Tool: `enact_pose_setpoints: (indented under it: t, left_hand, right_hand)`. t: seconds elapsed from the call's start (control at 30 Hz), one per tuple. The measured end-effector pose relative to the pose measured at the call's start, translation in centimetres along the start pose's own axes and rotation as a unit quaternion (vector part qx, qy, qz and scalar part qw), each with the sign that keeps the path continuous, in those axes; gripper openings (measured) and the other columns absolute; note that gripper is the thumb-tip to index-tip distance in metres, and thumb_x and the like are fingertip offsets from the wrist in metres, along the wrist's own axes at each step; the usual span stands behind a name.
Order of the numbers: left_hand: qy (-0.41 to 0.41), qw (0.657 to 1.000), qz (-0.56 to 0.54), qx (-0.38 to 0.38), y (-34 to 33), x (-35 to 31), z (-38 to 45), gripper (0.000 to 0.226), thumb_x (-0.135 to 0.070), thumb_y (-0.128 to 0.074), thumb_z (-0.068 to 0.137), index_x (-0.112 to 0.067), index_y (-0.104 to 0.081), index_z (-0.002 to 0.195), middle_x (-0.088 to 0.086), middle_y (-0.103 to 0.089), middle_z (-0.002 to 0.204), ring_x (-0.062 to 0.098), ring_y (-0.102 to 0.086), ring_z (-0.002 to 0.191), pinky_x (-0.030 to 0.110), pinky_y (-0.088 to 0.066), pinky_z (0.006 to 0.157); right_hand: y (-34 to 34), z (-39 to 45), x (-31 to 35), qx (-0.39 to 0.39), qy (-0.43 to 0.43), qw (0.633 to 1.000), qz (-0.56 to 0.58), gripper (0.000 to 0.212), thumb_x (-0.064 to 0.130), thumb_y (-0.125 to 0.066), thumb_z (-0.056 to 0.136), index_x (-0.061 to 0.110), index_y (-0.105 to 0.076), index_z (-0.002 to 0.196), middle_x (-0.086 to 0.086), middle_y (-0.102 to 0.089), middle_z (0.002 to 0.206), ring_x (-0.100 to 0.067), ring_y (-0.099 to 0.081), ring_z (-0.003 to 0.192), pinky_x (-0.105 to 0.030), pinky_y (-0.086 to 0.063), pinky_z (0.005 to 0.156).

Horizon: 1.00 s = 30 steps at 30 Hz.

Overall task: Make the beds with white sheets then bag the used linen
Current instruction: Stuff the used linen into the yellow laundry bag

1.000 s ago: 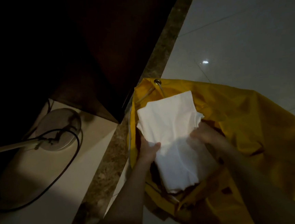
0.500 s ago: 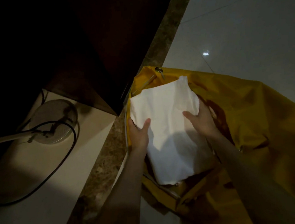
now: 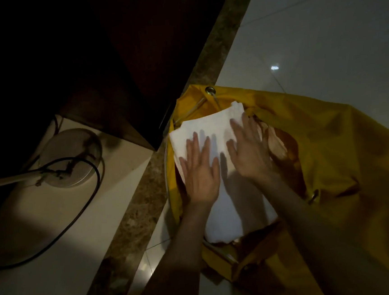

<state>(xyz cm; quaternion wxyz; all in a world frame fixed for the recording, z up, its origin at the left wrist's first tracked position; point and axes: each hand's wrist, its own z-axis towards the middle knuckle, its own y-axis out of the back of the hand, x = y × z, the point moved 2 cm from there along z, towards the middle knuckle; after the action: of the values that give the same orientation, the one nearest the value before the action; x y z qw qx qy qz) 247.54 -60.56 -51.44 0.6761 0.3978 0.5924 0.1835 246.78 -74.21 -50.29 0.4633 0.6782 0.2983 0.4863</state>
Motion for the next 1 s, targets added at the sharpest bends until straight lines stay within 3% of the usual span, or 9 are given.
enact_pose_setpoints:
  t: [0.13,0.27,0.47,0.6,0.7,0.77,0.83,0.93,1.0]
  left_hand:
    - [0.057,0.968,0.159,0.183,-2.0,1.8,1.3,0.057,-0.050,-0.011,0.102,-0.030,-0.006,0.155,-0.003,0.008,0.163,0.018,0.016,0.148,0.047,0.013,0.116]
    - [0.086,0.954,0.151,0.245,-2.3,1.5,2.4,0.057,-0.050,-0.014,0.102,-0.030,-0.003,0.155,-0.002,0.012,0.162,0.020,0.019,0.147,0.049,0.016,0.115]
    - [0.084,0.964,0.090,0.237,-2.6,1.0,-1.3,0.054,-0.054,-0.004,0.100,-0.041,-0.008,0.152,-0.007,0.014,0.162,0.015,0.021,0.147,0.053,0.013,0.116]
    - [0.006,0.959,0.158,0.235,-3.2,2.5,-4.3,0.093,-0.066,0.030,0.077,-0.038,-0.017,0.152,0.001,0.005,0.163,0.022,0.008,0.150,0.057,-0.001,0.115]
    - [-0.004,0.952,0.207,0.227,-3.3,3.3,-5.1,0.078,-0.058,0.016,0.092,-0.034,-0.032,0.149,0.007,-0.015,0.161,0.027,-0.012,0.149,0.065,-0.018,0.109]
    - [0.010,0.940,0.210,0.267,-3.5,3.6,-5.9,0.079,-0.060,0.018,0.084,-0.037,-0.012,0.153,0.003,0.008,0.162,0.023,0.010,0.149,0.064,-0.005,0.114]
    - [0.012,0.942,0.205,0.266,-3.4,3.6,-6.1,0.078,-0.057,0.012,0.081,-0.037,-0.009,0.153,0.004,0.011,0.162,0.025,0.014,0.148,0.063,-0.002,0.114]
    - [0.020,0.948,0.211,0.237,-3.1,2.6,-6.0,0.065,-0.051,-0.013,0.092,-0.028,-0.039,0.147,0.012,-0.024,0.158,0.034,-0.021,0.146,0.068,-0.021,0.108]
    - [0.002,0.955,0.207,0.214,-3.1,1.3,-5.0,0.066,-0.053,-0.008,0.093,-0.030,-0.032,0.150,0.009,-0.020,0.160,0.032,-0.017,0.147,0.064,-0.017,0.111]
  right_hand:
    - [-3.9,-1.1,-3.0,0.155,0.020,0.984,-0.085,0.082,0.061,0.010,0.088,0.018,-0.010,0.154,-0.009,-0.001,0.162,-0.029,0.002,0.149,-0.053,0.000,0.119]
    - [-4.8,-0.9,-3.8,0.163,-0.013,0.985,-0.062,0.067,0.056,-0.018,0.097,0.022,-0.007,0.154,-0.001,-0.001,0.162,-0.024,0.002,0.149,-0.055,0.002,0.117]
    - [-3.3,-2.8,-2.9,0.097,0.016,0.993,-0.063,0.067,0.049,-0.010,0.095,0.017,-0.019,0.153,-0.010,-0.010,0.161,-0.030,-0.004,0.149,-0.057,0.000,0.117]
    - [-5.6,-7.2,-2.6,0.109,-0.008,0.991,-0.083,0.068,0.051,-0.015,0.095,0.015,-0.019,0.153,-0.011,-0.013,0.160,-0.031,-0.010,0.148,-0.051,0.004,0.117]
    - [-5.8,-7.8,-2.9,0.137,-0.014,0.986,-0.096,0.072,0.053,-0.009,0.093,0.016,-0.014,0.154,-0.011,-0.007,0.161,-0.031,-0.008,0.148,-0.049,0.003,0.117]
    - [-5.4,-8.2,-3.3,0.157,-0.004,0.982,-0.108,0.073,0.053,-0.004,0.091,0.017,-0.008,0.155,-0.010,-0.001,0.161,-0.031,-0.004,0.149,-0.050,0.002,0.117]
    - [-5.0,-9.1,-3.6,0.190,-0.030,0.975,-0.114,0.072,0.052,-0.003,0.091,0.020,0.001,0.155,-0.010,0.008,0.161,-0.029,0.003,0.149,-0.048,0.008,0.116]
    - [-4.2,-9.3,-4.2,0.239,-0.035,0.964,-0.113,0.064,0.048,-0.010,0.100,0.016,0.002,0.154,-0.014,0.009,0.161,-0.031,0.005,0.148,-0.049,0.006,0.118]
    - [-3.0,-7.9,-4.2,0.225,0.001,0.967,-0.123,0.069,0.050,0.001,0.099,0.009,-0.009,0.154,-0.019,-0.003,0.160,-0.036,0.001,0.148,-0.053,0.000,0.119]
